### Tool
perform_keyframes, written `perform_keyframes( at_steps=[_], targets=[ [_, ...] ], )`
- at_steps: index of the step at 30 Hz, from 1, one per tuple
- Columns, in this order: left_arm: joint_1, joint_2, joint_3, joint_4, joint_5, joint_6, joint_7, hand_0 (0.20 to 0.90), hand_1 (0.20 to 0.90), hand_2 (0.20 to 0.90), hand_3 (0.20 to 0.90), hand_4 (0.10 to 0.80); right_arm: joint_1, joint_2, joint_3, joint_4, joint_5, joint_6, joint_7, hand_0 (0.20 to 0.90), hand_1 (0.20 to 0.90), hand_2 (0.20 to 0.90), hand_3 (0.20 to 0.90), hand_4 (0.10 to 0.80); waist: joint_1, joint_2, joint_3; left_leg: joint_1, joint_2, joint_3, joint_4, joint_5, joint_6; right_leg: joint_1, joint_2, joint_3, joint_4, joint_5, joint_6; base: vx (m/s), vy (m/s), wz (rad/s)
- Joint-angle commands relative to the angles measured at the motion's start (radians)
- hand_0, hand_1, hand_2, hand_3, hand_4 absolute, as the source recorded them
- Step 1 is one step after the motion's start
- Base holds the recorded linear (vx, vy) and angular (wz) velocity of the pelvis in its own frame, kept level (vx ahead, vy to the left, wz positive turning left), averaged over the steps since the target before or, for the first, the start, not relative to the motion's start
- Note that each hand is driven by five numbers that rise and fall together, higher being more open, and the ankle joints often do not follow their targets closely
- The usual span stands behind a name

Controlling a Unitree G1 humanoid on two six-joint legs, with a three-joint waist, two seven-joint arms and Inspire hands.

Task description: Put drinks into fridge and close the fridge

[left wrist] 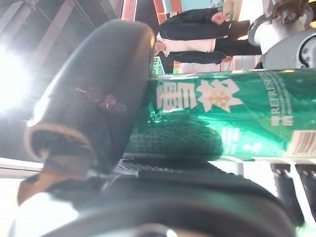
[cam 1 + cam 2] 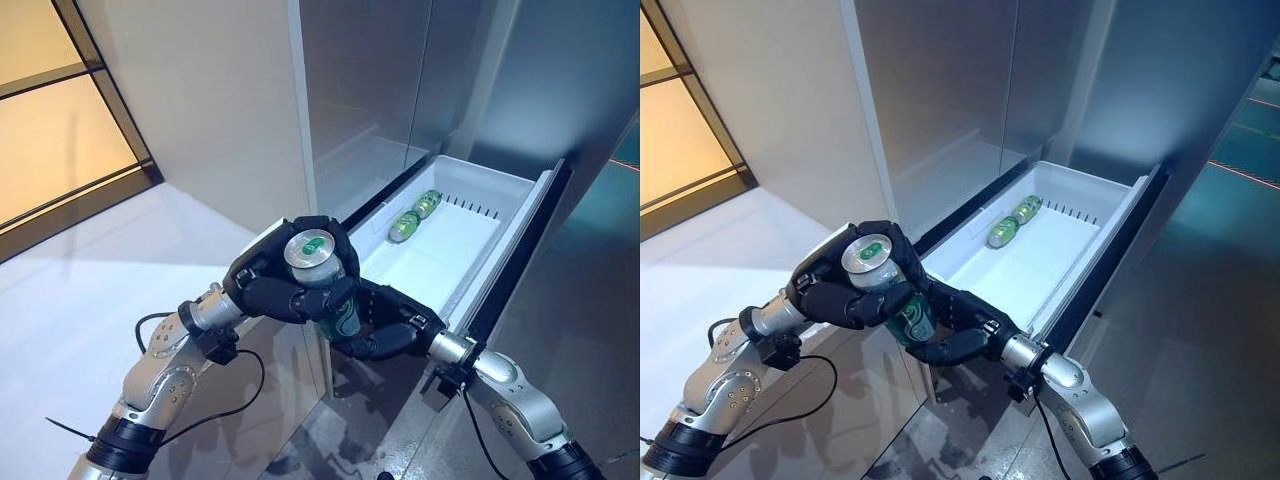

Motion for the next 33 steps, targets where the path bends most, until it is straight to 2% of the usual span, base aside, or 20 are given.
perform_keyframes(
  at_steps=[1, 9, 15, 21, 28, 33],
  targets=[
    [-0.216, -0.036, -0.033, -0.056, -0.039, -0.063, 0.012, 0.3, 0.3, 0.3, 0.2, 0.1, -0.221, 0.04, 0.017, -0.155, 0.071, -0.052, 0.073, 0.9, 0.9, 0.9, 0.9, 0.8, 0.003, -0.027, -0.035, -0.014, -0.099, -0.025, 0.026, -0.061, 0.09, 0.025, 0.03, -0.043, 0.085, -0.132, 0.01, 0.0, 0.0, 0.0],
    [-0.252, -0.046, -0.094, -0.038, -0.028, -0.055, 0.011, 0.3, 0.3, 0.3, 0.2, 0.1, -0.305, 0.028, 0.105, -0.144, 0.106, 0.029, 0.116, 0.9, 0.9, 0.9, 0.9, 0.8, 0.015, -0.034, -0.036, -0.015, -0.103, -0.036, 0.029, -0.06, 0.087, 0.032, 0.03, -0.051, 0.08, -0.13, 0.006, 0.0, 0.0, 0.0],
    [-0.275, -0.045, -0.137, -0.012, -0.014, -0.049, 0.024, 0.3, 0.3, 0.3, 0.2, 0.1, -0.361, 0.023, 0.153, -0.137, 0.113, 0.013, 0.129, 0.9, 0.9, 0.9, 0.9, 0.8, 0.022, -0.037, -0.037, -0.012, -0.105, -0.041, 0.029, -0.061, 0.087, 0.039, 0.028, -0.057, 0.074, -0.127, 0.005, 0.0, 0.0, 0.0],
    [-0.269, -0.053, -0.143, 0.009, -0.002, -0.04, 0.039, 0.3, 0.3, 0.3, 0.2, 0.1, -0.388, 0.029, 0.159, -0.142, 0.143, 0.019, 0.12, 0.9, 0.9, 0.9, 0.9, 0.8, 0.028, -0.039, -0.04, -0.011, -0.105, -0.038, 0.031, -0.061, 0.086, 0.043, 0.028, -0.063, 0.066, -0.123, 0.006, 0.0, 0.0, 0.0],
    [-0.245, -0.056, -0.142, 0.022, 0.013, -0.059, 0.055, 0.3, 0.3, 0.3, 0.2, 0.1, -0.369, 0.054, 0.157, -0.121, 0.313, 0.123, 0.09, 0.9, 0.9, 0.9, 0.9, 0.8, 0.034, -0.04, -0.04, -0.012, -0.102, -0.033, 0.034, -0.06, 0.083, 0.046, 0.026, -0.077, 0.063, -0.122, 0.007, 0.0, 0.0, 0.0],
    [-0.233, -0.046, -0.142, 0.04, 0.009, -0.074, 0.045, 0.3, 0.3, 0.3, 0.2, 0.1, -0.344, 0.078, 0.147, -0.091, 0.436, 0.161, 0.016, 0.9, 0.9, 0.9, 0.9, 0.8, 0.038, -0.038, -0.043, -0.011, -0.101, -0.031, 0.036, -0.059, 0.079, 0.051, 0.025, -0.085, 0.058, -0.12, 0.008, 0.0, 0.0, 0.0]
  ],
)
